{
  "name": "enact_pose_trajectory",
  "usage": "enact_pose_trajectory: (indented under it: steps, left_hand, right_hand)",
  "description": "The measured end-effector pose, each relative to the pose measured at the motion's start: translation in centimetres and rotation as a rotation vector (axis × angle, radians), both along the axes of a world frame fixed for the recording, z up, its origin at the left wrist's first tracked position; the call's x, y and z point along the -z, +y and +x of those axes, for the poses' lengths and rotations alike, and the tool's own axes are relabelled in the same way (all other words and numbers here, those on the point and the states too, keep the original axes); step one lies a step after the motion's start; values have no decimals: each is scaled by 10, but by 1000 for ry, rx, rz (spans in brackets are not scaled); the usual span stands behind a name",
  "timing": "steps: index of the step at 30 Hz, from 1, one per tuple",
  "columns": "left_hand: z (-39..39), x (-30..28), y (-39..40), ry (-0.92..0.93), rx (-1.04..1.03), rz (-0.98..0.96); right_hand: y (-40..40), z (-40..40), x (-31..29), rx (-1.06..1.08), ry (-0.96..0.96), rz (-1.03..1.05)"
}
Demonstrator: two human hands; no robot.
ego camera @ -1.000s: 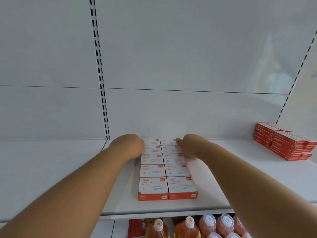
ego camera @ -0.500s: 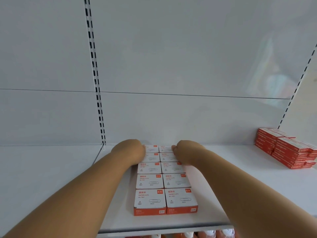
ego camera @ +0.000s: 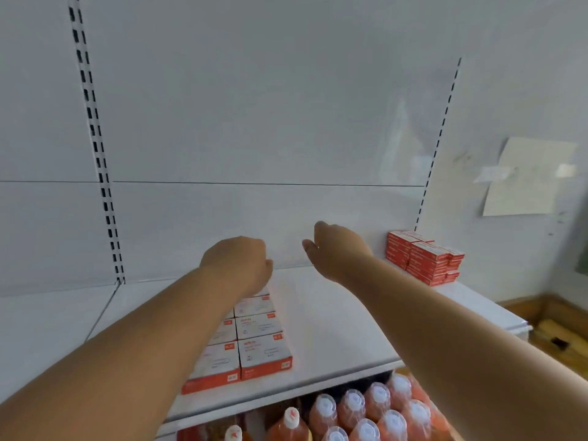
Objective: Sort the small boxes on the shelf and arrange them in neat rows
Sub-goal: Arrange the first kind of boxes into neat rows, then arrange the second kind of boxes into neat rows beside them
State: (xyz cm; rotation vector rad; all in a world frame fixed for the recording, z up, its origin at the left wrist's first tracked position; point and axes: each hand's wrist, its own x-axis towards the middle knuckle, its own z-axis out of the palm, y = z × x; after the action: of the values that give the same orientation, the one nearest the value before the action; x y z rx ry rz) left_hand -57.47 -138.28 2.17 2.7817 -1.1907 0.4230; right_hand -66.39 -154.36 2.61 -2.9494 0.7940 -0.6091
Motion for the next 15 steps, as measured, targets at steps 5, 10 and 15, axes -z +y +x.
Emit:
enact_pose_trajectory:
  steps: [5,10,15]
  left_hand:
    - [-43,-8,-57,0,111,-26]
    - [-82,-3,-123,39,123,-25]
    - [-118,9,-190,82,109,-46]
  right_hand:
    - [-51,-54,-9,16,-68,-42]
    - [-115,-94,-2,-42,-105,-53]
    - [-192,-126,-1,-145,-70,-6]
